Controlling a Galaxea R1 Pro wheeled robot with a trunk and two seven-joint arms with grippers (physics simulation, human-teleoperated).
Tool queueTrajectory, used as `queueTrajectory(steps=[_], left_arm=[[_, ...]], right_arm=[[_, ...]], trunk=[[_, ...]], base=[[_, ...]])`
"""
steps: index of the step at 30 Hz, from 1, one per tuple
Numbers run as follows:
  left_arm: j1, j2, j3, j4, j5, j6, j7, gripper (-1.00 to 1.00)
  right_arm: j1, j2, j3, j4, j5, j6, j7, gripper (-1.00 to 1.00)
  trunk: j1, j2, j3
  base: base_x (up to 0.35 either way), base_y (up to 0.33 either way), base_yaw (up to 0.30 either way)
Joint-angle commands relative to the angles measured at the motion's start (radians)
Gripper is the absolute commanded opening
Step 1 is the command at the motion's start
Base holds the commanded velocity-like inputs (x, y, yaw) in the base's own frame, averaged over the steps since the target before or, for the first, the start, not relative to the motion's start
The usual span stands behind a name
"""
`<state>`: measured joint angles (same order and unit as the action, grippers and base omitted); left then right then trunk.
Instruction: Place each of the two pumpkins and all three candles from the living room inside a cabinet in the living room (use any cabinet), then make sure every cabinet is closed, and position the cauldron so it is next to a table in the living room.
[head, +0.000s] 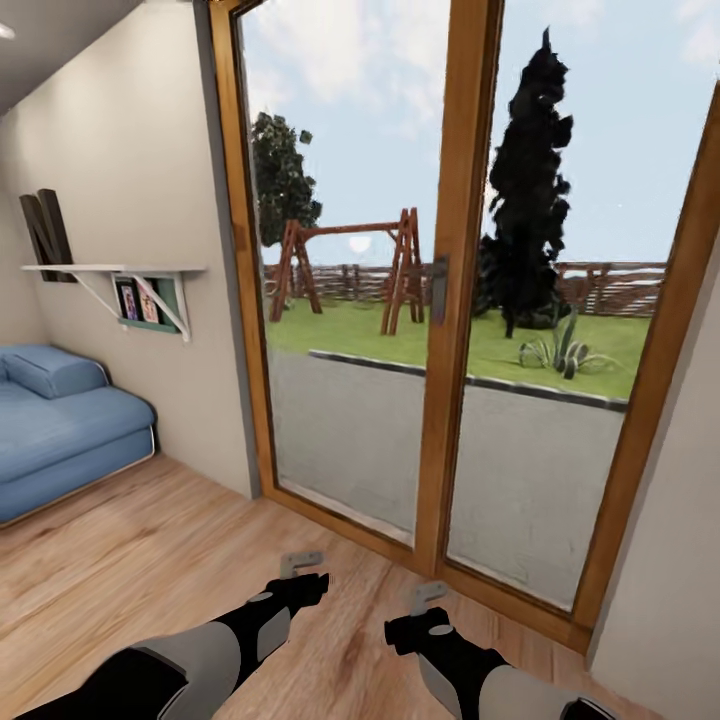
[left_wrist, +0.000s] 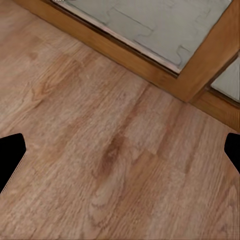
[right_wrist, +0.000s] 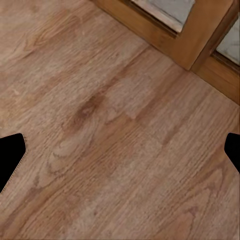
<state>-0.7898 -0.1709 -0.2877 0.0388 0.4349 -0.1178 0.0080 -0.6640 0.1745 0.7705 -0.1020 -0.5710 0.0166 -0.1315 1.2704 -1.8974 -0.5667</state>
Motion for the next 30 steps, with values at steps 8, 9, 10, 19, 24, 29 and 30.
queueTrajectory(steps=[8,9,10,19,24,29,30], left_arm=[[-0.002,-0.001,-0.008,0.004,0.007,-0.006,0.001,1.0],[-0.002,-0.001,-0.008,0.004,0.007,-0.006,0.001,1.0],[-0.002,-0.001,-0.008,0.004,0.007,-0.006,0.001,1.0],[-0.002,-0.001,-0.008,0.004,0.007,-0.006,0.001,1.0],[-0.002,-0.001,-0.008,0.004,0.007,-0.006,0.001,1.0],[-0.002,-0.001,-0.008,0.004,0.007,-0.006,0.001,1.0],[-0.002,-0.001,-0.008,0.004,0.007,-0.006,0.001,1.0]], right_arm=[[-0.001,0.0,0.007,-0.001,-0.006,0.002,-0.005,1.0],[0.0,0.0,0.007,-0.001,-0.006,0.002,-0.005,1.0],[0.0,0.0,0.007,-0.001,-0.006,0.002,-0.005,1.0],[0.0,0.0,0.007,-0.001,-0.006,0.002,-0.005,1.0],[-0.001,0.0,0.007,-0.001,-0.006,0.002,-0.005,1.0],[0.0,0.0,0.007,-0.001,-0.006,0.002,-0.005,1.0],[0.0,0.0,0.007,-0.001,-0.006,0.002,-0.005,1.0]], trunk=[[0.0,-0.001,0.001],[0.0,-0.001,0.001],[0.0,-0.001,0.001],[0.0,-0.001,0.004],[0.0,-0.001,0.007],[0.0,-0.001,0.01],[0.0,-0.001,0.01]], base=[[0.01,-0.006,0.158],[0.001,-0.001,0.022],[0.009,0.0,0.014],[0.191,-0.132,0.136],[0.247,-0.18,0.249],[0.249,-0.182,0.254],[0.247,-0.182,0.255]])
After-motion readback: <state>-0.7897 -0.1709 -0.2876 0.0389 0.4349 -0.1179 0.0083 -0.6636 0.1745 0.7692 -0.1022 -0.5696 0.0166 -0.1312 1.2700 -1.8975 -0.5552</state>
